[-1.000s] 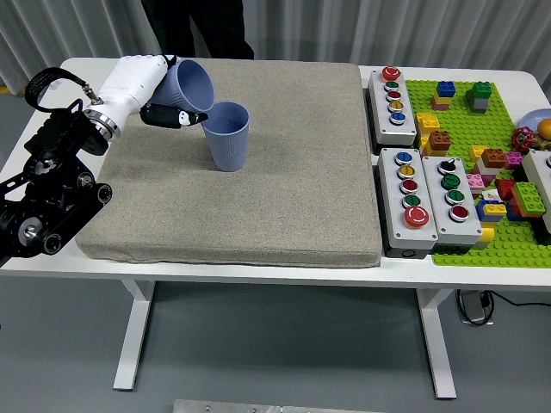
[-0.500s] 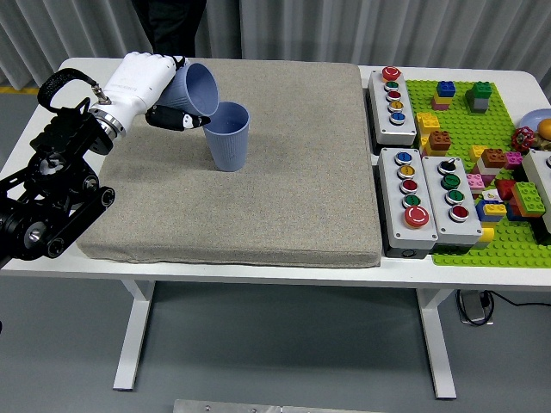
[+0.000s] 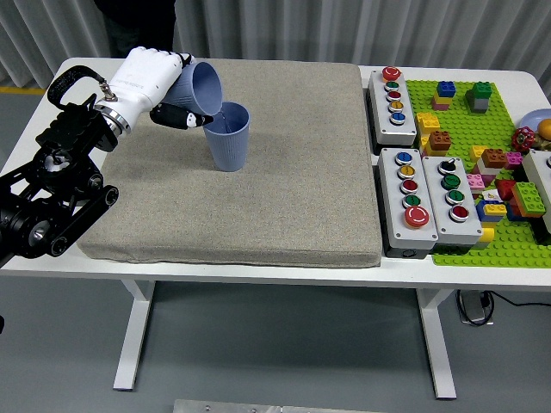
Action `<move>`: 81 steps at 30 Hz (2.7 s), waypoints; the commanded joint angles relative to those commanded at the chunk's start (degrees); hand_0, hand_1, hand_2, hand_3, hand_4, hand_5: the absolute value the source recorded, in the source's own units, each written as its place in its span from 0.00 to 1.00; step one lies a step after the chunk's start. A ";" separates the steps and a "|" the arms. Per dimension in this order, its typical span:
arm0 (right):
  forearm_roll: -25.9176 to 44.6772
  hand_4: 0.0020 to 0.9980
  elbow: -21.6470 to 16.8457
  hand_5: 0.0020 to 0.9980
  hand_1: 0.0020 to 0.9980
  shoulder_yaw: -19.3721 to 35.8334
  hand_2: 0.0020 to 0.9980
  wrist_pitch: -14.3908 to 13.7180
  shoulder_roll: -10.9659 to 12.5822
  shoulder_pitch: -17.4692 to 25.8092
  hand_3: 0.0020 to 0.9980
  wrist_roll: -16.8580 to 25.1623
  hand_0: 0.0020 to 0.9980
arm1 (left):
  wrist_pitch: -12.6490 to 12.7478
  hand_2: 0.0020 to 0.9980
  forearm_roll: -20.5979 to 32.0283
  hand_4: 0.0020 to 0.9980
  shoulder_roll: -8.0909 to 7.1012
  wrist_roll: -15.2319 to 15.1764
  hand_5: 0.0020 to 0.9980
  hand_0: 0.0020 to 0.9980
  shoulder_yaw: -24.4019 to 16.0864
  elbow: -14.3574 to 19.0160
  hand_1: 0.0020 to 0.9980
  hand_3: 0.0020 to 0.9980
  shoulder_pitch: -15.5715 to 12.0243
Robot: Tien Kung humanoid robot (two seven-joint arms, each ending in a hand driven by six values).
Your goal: Pick cup pour cup place
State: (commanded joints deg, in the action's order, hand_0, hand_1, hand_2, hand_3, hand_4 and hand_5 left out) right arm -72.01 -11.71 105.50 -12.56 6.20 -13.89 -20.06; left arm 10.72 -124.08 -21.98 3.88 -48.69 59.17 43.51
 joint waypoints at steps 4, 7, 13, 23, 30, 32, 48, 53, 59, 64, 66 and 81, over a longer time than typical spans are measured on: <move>0.18 0.00 0.02 0.15 0.64 -0.11 0.59 -0.05 0.03 0.00 0.59 0.06 0.69 | -0.32 0.44 -0.75 0.80 -0.09 0.52 0.39 0.44 0.46 -0.17 0.40 0.43 0.29; 0.31 0.00 0.04 0.15 0.64 -0.17 0.59 -0.07 0.04 -0.03 0.59 0.12 0.69 | -0.58 0.44 -2.12 0.80 -0.24 1.16 0.39 0.44 0.93 -0.12 0.40 0.43 0.58; 0.56 0.00 0.07 0.15 0.64 -0.29 0.59 -0.13 0.09 -0.20 0.59 0.19 0.69 | -1.40 0.44 -5.04 0.80 -0.65 2.47 0.38 0.44 1.01 1.02 0.41 0.42 1.06; 0.74 0.00 0.05 0.15 0.64 -0.42 0.59 -0.26 0.11 -0.25 0.60 0.16 0.69 | -2.13 0.45 -5.92 0.80 -1.19 4.00 0.38 0.44 2.40 1.57 0.41 0.42 2.07; 0.72 0.00 0.04 0.15 0.64 -0.38 0.59 -0.29 0.14 -0.25 0.60 0.17 0.69 | -2.67 0.45 -5.92 0.78 -1.47 6.27 0.36 0.44 3.51 2.40 0.42 0.42 2.81; 0.68 0.00 0.04 0.15 0.64 -0.38 0.59 -0.28 0.17 -0.30 0.60 0.16 0.69 | -2.80 0.45 -5.92 0.78 -1.72 6.38 0.36 0.44 3.82 2.63 0.42 0.42 2.90; 0.91 0.00 0.00 0.15 0.64 -0.57 0.59 -0.43 0.12 -0.08 0.60 0.08 0.69 | -2.79 0.45 -5.92 0.77 -3.58 6.74 0.33 0.45 8.61 3.44 0.42 0.42 4.61; 0.76 0.00 -0.01 0.15 0.64 -0.53 0.59 -0.42 0.09 0.18 0.60 0.06 0.69 | -2.73 0.45 -5.92 0.76 -4.11 7.19 0.31 0.45 9.82 3.67 0.42 0.42 5.13; 0.74 0.00 0.00 0.15 0.64 -0.54 0.59 -0.41 0.12 0.13 0.60 0.08 0.69 | -3.02 0.45 -5.92 0.76 -4.59 6.98 0.31 0.45 10.10 3.88 0.43 0.42 5.66; 0.88 0.00 0.00 0.15 0.64 -0.54 0.59 -0.46 0.10 0.13 0.59 0.13 0.69 | -2.74 0.45 -5.92 0.76 -4.63 7.44 0.31 0.45 10.23 3.73 0.42 0.42 5.84; 0.76 0.00 0.00 0.15 0.64 -0.47 0.59 -0.43 0.10 0.09 0.59 0.11 0.69 | -2.70 0.45 -5.92 0.76 -4.60 7.47 0.31 0.45 10.30 3.76 0.42 0.42 5.90; 1.01 0.00 0.03 0.15 0.64 -0.57 0.59 -0.43 0.19 -0.13 0.59 0.20 0.69 | -2.73 0.45 -5.92 0.76 -5.21 7.89 0.31 0.45 12.24 4.19 0.43 0.42 7.39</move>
State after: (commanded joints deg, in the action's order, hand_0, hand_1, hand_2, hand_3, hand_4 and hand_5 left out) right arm -70.99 -11.68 104.93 -12.99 6.39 -14.02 -19.85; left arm 7.99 -130.00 -27.19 11.77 -36.45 63.36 50.90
